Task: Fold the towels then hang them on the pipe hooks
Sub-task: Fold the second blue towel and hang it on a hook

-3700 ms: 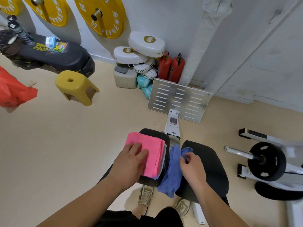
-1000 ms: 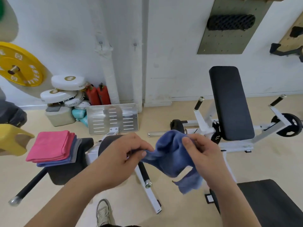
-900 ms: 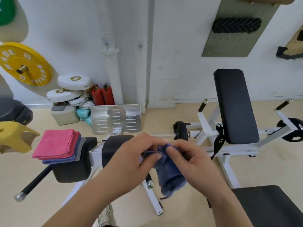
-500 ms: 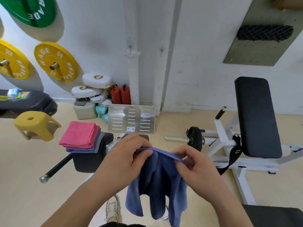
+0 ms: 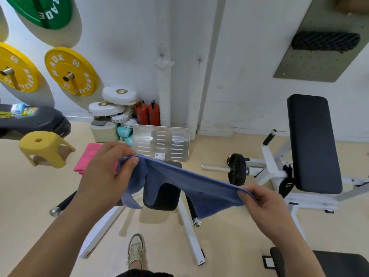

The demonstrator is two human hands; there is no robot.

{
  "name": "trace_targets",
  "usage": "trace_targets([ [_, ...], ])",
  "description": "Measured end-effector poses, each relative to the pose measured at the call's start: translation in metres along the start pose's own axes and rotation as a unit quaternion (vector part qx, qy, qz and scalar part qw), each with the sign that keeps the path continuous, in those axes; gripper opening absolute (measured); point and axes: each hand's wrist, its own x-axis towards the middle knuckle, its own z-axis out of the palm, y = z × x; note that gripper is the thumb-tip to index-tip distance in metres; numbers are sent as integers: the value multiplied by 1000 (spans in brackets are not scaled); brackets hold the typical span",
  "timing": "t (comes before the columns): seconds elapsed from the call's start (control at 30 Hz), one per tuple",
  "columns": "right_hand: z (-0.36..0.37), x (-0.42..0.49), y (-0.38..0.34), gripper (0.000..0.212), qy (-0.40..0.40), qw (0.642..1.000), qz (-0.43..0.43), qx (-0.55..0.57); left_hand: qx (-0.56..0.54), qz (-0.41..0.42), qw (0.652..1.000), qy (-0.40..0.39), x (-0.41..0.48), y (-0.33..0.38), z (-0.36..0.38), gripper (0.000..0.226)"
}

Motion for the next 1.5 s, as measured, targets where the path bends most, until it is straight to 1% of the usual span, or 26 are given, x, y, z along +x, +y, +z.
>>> trace_targets([
  [0.07, 3, -1, -1, 30, 23, 999, -1, 34, -33, 1, 999, -31, -3, 6, 3, 10],
  [0.13, 11, -3, -12, 26, 25, 998, -3, 62, -44, 42, 995, -83, -9, 16, 12, 12],
  [0.2, 22, -6, -27, 21, -3, 998, -11, 68, -40, 104, 985, -129, -15, 29, 26, 13],
  [0.27, 35, -11, -42, 21, -43, 997, -34, 62, -58, 133, 975, -168, -21, 42, 40, 15],
  [0.33, 45, -16, -52, 23, -69, 994, -69, 57, -67, 140, 967, -203, -28, 50, 56, 28],
  [0.4, 48, -18, -54, 22, -82, 988, -131, 19, -66, 138, 962, -226, -33, 54, 65, 42],
  [0.43, 47, -19, -53, 22, -90, 985, -148, 4, -66, 146, 960, -230, -33, 53, 68, 39],
  [0.47, 44, -20, -52, 23, -90, 985, -144, 3, -64, 151, 959, -230, -33, 53, 67, 32],
  [0.53, 36, -21, -48, 27, -74, 992, -96, 46, -68, 134, 963, -222, -31, 52, 66, 20],
  [0.63, 27, -19, -41, 25, -26, 995, -43, 86, -95, 49, 975, -196, -30, 51, 66, 15],
  [0.7, 24, -16, -34, 24, 13, 995, -7, 99, -102, -9, 980, -171, -27, 49, 68, 7],
  [0.73, 23, -14, -29, 24, 37, 993, 9, 108, -86, -16, 984, -157, -25, 44, 68, 10],
  [0.8, 18, -11, -20, 23, 81, 989, 39, 121, -36, 4, 990, -136, -22, 34, 66, 15],
  [0.9, 13, -9, -11, 21, 137, 978, 55, 146, 59, 38, 992, -107, -19, 22, 63, 4],
  [0.97, 14, -7, -8, 22, 155, 973, 58, 161, 88, 53, 991, -90, -19, 22, 64, 8],
  [1.03, 17, -6, -9, 22, 149, 972, 60, 169, 87, 36, 991, -99, -18, 24, 69, 21],
  [1.07, 18, -6, -9, 21, 147, 973, 57, 170, 85, 12, 989, -119, -16, 25, 69, 27],
  [1.1, 18, -5, -8, 21, 152, 972, 53, 169, 92, -10, 987, -134, -12, 24, 69, 26],
  [1.13, 17, -3, -7, 21, 162, 971, 49, 168, 117, -28, 981, -151, -8, 22, 68, 12],
  [1.17, 14, -3, -7, 21, 172, 969, 48, 168, 133, -38, 977, -160, -4, 20, 66, 9],
  [1.2, 11, -3, -7, 21, 176, 968, 48, 171, 140, -54, 974, -168, 1, 18, 64, 21],
  [1.23, 9, -3, -6, 21, 175, 969, 48, 170, 120, -75, 974, -174, 5, 17, 63, 24],
  [1.27, 7, -3, -7, 22, 165, 971, 46, 169, 83, -95, 977, -172, 6, 22, 62, 23],
  [1.33, 8, -4, -9, 25, 128, 977, 41, 165, -20, -130, 979, -154, 5, 38, 64, 21],
  [1.4, 15, -7, -17, 27, 81, 983, 41, 162, -113, -155, 970, -148, -1, 58, 73, 25],
  [1.5, 35, -12, -28, 26, 24, 990, 21, 135, -204, -165, 950, -171, -21, 87, 94, 23],
])
